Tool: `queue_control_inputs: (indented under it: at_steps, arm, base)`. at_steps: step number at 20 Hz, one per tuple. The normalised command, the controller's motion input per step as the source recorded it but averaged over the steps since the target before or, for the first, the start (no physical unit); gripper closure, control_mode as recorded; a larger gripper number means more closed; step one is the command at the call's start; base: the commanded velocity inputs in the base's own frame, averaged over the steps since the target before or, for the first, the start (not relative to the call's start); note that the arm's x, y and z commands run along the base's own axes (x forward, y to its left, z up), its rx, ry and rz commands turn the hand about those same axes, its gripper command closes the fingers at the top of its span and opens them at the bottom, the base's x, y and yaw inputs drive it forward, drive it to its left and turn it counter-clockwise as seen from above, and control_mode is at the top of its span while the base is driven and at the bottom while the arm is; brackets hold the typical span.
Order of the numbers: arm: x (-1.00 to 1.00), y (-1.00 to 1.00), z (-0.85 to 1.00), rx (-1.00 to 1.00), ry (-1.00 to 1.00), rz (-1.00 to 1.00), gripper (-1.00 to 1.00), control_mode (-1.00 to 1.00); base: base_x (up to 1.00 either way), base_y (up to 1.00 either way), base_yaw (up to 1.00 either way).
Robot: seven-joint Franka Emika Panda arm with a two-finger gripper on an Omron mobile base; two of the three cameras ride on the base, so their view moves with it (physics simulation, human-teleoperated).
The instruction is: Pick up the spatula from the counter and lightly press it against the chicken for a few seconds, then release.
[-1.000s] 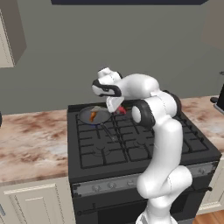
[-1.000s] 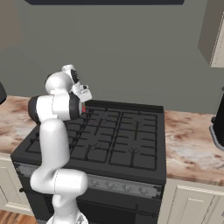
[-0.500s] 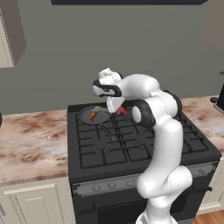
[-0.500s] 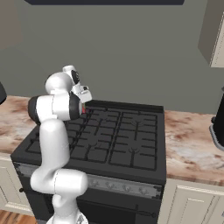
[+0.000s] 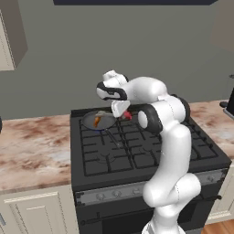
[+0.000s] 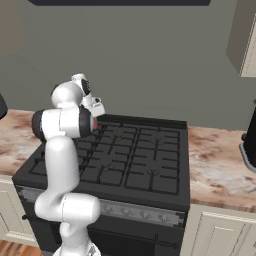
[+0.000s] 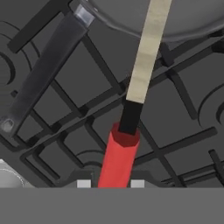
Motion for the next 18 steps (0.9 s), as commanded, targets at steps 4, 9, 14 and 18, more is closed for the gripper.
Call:
queue_control_inputs:
  at_steps: [4, 9, 14, 18]
  arm:
    - [-0.55, -0.41, 0.25, 0.01, -0.17, 0.01, 1.0, -1.0]
    - [-0.44, -0.39, -0.05, 0.05, -0.32, 0.01, 1.0, -1.0]
    - [-0.46, -0.35, 0.5, 0.11, -0.46, 0.05, 1.0, -1.0]
    - [-0.57, -0.34, 0.61, 0.12, -0.41, 0.06, 1.0, -1.0]
  base:
    - [0.0, 0.0, 0.0]
    - [0.0, 0.0, 0.0]
    - [0.0, 0.0, 0.0]
    - [0.0, 0.0, 0.0]
